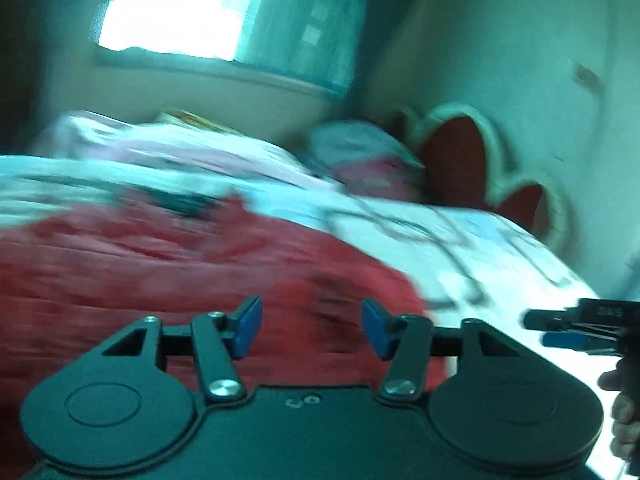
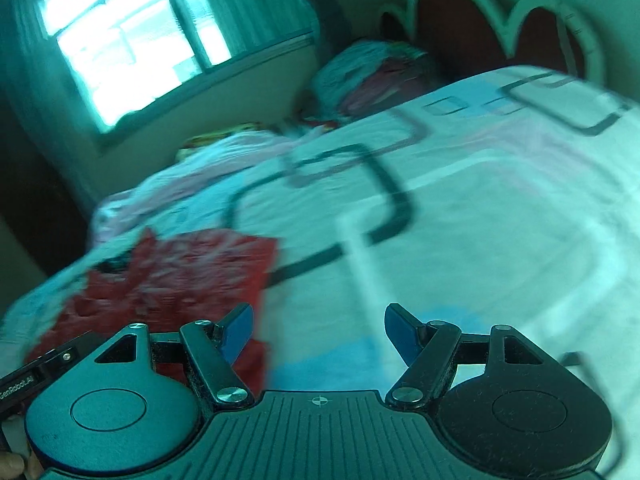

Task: Fold large clothes

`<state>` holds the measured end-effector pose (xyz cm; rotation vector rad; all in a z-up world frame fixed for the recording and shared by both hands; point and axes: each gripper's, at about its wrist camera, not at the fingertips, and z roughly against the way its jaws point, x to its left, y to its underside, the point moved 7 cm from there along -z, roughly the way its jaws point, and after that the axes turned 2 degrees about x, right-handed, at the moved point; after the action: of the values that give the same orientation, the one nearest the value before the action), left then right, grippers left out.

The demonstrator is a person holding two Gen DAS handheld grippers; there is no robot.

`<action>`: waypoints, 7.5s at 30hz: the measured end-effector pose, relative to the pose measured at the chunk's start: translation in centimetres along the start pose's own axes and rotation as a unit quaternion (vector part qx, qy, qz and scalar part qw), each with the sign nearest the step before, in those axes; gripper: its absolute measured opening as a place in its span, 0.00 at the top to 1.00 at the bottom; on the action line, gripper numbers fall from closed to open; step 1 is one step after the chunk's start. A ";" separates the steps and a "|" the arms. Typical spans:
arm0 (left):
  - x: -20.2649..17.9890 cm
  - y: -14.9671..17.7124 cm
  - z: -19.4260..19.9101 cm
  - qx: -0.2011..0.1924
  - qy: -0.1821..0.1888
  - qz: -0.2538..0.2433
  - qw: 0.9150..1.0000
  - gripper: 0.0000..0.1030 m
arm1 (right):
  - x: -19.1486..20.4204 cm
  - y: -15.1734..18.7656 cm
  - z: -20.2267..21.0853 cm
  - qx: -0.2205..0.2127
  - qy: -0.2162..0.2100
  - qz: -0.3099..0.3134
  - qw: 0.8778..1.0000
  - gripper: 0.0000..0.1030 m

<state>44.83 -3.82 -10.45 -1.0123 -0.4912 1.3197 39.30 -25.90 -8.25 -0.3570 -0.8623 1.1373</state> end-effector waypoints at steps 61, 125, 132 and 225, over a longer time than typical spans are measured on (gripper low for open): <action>14.4 0.9 -3.1 0.077 -0.083 -0.099 0.989 0.42 | 17.8 4.3 -14.9 0.046 0.029 0.268 0.962 0.35; 17.5 20.0 25.8 0.100 0.012 0.256 0.962 0.42 | -2.8 21.7 16.1 0.123 -0.087 -0.053 0.987 0.45; 17.7 20.1 24.4 0.096 0.035 0.298 0.949 0.51 | -3.3 21.0 14.7 0.136 -0.122 -0.067 0.981 0.56; 26.7 -9.2 -11.2 0.062 -0.061 0.030 0.996 0.97 | 8.1 -9.9 -22.9 0.036 -0.010 0.171 0.985 0.96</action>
<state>65.16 18.32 -14.89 -0.8534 -0.4688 1.4531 64.10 -18.83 -13.09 -0.4457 -0.7937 1.4873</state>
